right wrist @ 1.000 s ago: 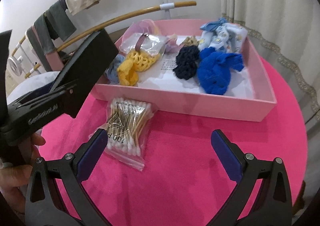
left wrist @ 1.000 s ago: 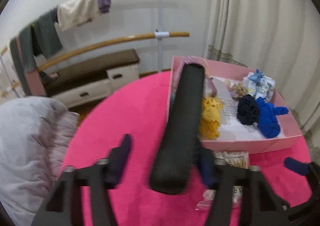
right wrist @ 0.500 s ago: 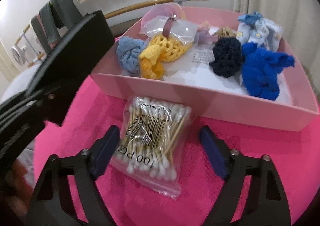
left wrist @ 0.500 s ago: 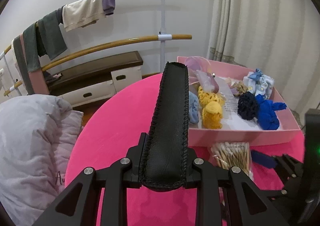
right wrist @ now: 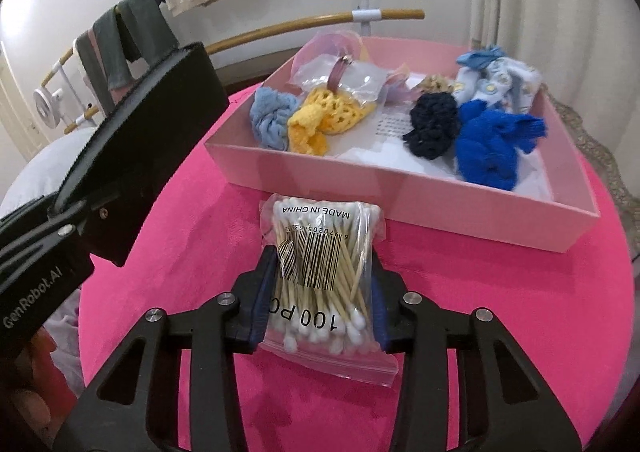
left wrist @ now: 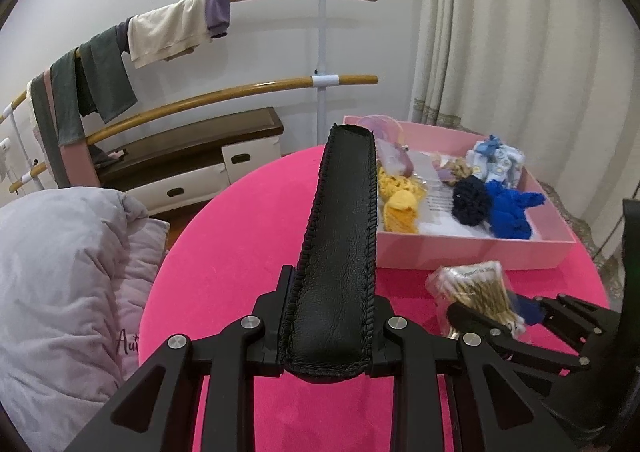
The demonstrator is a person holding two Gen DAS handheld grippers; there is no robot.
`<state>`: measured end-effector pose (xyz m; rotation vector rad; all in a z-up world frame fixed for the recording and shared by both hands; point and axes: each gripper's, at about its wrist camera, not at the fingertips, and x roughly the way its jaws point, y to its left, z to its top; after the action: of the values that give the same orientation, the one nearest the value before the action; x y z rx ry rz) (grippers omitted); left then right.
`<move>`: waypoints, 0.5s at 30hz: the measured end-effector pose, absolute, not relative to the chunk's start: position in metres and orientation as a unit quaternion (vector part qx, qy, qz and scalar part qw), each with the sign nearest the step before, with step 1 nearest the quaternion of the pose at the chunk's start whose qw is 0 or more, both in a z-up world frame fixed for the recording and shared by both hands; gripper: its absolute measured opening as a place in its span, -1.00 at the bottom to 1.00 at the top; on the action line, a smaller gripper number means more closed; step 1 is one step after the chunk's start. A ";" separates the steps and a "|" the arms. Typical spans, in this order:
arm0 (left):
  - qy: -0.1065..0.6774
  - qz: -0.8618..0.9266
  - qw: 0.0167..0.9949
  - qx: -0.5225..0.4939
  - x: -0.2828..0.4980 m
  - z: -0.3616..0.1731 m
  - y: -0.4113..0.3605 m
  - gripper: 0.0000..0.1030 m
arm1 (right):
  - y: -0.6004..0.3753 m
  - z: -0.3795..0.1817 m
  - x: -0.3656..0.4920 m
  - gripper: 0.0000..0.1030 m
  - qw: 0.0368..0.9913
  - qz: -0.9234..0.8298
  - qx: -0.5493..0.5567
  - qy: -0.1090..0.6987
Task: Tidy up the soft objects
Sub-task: 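Grasp the black glasses case with the left tool while the right tool grasps the cotton-swab pack, then lower both held items into the pink box and open both tools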
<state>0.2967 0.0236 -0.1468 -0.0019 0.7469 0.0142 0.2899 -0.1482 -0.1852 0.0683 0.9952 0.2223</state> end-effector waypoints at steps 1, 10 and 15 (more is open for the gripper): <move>0.363 0.006 0.932 -0.001 0.292 -0.145 0.022 -0.55 | -0.151 -0.181 0.286 -0.27 0.874 0.106 0.035 0.473; 0.352 -0.001 0.936 0.004 0.260 -0.124 0.010 -0.55 | -0.169 -0.150 0.270 -0.27 0.888 0.100 0.042 0.448; 0.345 -0.006 0.939 0.005 0.243 -0.111 0.007 -0.55 | -0.176 -0.133 0.260 -0.27 0.895 0.102 0.047 0.432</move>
<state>0.2432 0.0065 -0.1106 0.0096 0.7039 -0.0117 0.2604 -0.1758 -0.1327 0.0980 0.8953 0.2111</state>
